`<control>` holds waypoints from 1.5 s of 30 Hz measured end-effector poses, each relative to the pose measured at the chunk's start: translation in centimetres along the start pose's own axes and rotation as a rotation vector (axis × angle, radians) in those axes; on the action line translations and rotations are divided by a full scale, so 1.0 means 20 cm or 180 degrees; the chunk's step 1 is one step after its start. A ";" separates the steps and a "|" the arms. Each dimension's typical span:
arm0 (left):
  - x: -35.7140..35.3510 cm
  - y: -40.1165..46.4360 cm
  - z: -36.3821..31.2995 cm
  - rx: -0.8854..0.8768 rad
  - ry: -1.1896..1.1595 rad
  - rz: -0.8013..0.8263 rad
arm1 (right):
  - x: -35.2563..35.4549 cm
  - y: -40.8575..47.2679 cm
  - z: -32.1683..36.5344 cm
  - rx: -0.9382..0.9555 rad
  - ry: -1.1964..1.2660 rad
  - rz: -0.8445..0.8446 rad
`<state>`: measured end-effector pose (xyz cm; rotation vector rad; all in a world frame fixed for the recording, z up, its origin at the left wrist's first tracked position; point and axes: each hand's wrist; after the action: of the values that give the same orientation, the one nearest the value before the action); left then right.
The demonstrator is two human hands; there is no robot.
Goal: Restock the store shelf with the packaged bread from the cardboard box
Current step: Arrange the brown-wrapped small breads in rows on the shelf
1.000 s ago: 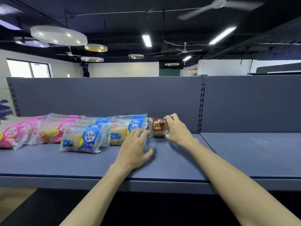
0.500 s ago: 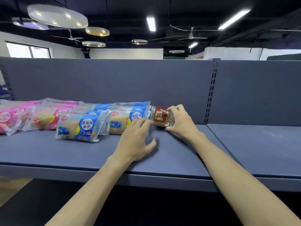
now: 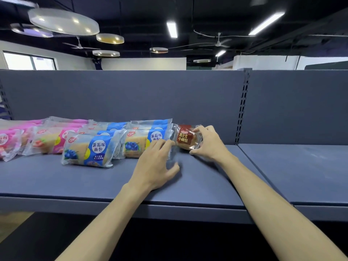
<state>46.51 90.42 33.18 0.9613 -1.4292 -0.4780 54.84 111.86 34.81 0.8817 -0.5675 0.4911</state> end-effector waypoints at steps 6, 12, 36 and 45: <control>0.00 0.00 0.00 -0.0019 -0.0023 -0.0013 | 0.01 -0.01 0.01 0.0077 0.0136 0.0093; 0.00 0.00 0.00 -0.0009 -0.0034 -0.0043 | 0.02 -0.02 0.01 0.0222 0.0007 0.0107; 0.00 0.00 0.00 0.0006 -0.0058 0.0066 | -0.02 -0.09 0.14 0.0696 -0.0750 0.0402; -0.01 0.00 0.00 -0.0054 -0.0085 -0.0002 | -0.08 -0.08 0.15 0.0853 -0.0977 0.0592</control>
<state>46.42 90.55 33.09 0.9449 -1.4467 -0.5043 53.89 108.27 34.36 1.1771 -0.8833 0.6144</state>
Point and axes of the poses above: each hand's wrist, its own y-axis towards the middle knuckle, its own x-axis out of the back of the hand, z = x × y, and after that the axes turned 9 degrees about -z, right-handed
